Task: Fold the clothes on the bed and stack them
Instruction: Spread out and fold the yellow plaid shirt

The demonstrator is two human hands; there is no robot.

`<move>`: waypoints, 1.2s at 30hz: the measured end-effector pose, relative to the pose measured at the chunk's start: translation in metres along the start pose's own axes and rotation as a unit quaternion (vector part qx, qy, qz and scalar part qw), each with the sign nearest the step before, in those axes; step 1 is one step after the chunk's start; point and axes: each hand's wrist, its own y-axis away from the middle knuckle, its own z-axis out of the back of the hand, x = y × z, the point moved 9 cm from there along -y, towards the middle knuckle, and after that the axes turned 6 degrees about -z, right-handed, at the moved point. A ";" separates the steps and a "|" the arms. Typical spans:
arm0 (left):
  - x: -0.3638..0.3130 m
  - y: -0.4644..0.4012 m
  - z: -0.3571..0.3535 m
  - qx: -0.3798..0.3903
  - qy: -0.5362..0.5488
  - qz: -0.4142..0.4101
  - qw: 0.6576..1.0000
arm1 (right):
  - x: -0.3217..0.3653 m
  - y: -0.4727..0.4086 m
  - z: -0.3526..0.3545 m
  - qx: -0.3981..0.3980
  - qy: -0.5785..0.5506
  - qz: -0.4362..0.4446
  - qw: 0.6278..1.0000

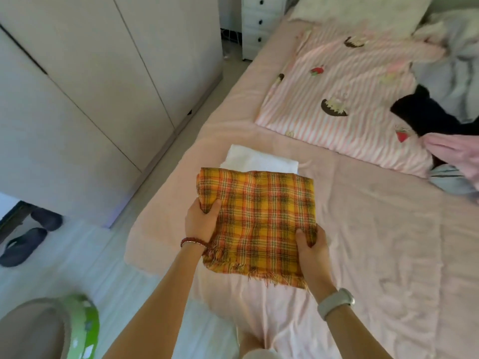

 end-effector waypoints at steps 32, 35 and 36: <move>-0.026 -0.171 -0.131 0.107 -0.458 -0.415 0.779 | 0.036 -0.148 -0.091 -0.116 0.390 0.153 0.901; 0.013 -0.196 -0.149 0.256 -0.519 -0.292 0.761 | 0.034 -0.168 -0.111 -0.052 0.453 0.174 0.873; 0.023 -0.200 -0.151 0.291 -0.532 -0.261 0.751 | 0.025 -0.175 -0.115 -0.022 0.471 0.149 0.869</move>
